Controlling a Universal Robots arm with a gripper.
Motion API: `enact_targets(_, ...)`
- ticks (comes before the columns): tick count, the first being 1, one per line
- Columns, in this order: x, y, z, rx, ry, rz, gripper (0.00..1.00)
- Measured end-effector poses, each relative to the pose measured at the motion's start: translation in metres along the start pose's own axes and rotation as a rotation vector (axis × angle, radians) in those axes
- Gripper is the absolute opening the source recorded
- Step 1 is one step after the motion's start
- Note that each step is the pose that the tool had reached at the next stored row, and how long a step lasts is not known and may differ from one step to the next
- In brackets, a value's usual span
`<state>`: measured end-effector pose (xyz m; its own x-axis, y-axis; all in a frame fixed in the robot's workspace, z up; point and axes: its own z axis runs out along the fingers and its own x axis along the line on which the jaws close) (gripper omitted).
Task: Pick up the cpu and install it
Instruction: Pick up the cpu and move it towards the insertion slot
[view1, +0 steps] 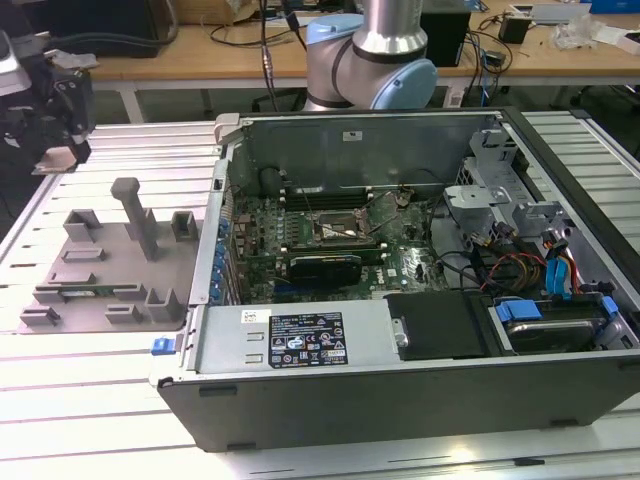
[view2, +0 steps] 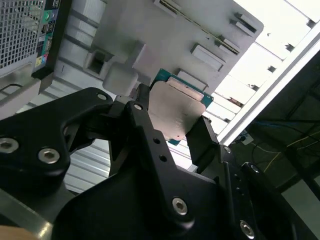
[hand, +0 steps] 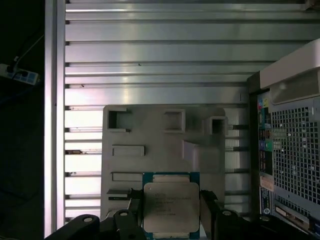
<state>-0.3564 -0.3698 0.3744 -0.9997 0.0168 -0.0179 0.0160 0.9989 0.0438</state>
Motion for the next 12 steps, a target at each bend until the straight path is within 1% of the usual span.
enact_targets(1,-0.0027,0.0,0.0,0.0,0.0,0.0,0.54)
enact_targets(4,-0.0158,0.0001,0.0003,0.0001,0.0,0.0,0.54)
enact_targets(7,-0.0248,0.0001,0.0005,0.0,0.0,0.0,0.54)
enact_targets(8,-0.0299,0.0001,0.0006,0.0,0.0,0.0,0.54)
enact_targets(10,-0.0356,0.0001,0.0006,0.0001,0.0001,0.0,0.54)
enact_targets(11,-0.0409,0.0002,0.0007,0.0001,0.0001,0.0,0.54)
enact_targets(12,-0.0437,0.0002,0.0008,0.0,0.0,0.0,0.54)
